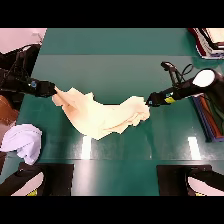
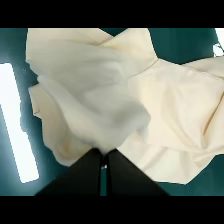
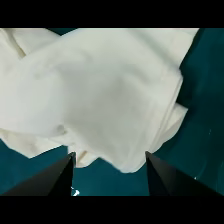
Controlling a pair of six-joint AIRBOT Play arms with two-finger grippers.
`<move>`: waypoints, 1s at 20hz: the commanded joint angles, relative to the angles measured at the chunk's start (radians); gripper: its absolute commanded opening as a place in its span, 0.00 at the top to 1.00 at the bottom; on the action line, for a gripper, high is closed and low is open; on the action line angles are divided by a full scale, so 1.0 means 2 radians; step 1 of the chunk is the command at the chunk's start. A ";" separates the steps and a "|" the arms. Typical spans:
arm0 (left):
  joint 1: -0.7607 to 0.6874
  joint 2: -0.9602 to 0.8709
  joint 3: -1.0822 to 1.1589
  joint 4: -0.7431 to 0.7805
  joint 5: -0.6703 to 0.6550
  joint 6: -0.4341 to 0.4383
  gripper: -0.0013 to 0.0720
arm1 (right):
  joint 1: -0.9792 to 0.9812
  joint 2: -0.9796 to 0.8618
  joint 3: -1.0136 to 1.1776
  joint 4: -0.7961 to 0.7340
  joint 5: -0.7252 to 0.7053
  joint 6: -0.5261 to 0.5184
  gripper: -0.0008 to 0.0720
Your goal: Fold the shirts.
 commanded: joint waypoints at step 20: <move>0.000 0.014 0.002 0.007 0.010 0.001 0.95 | -0.026 -0.263 0.227 0.073 0.025 -0.046 0.97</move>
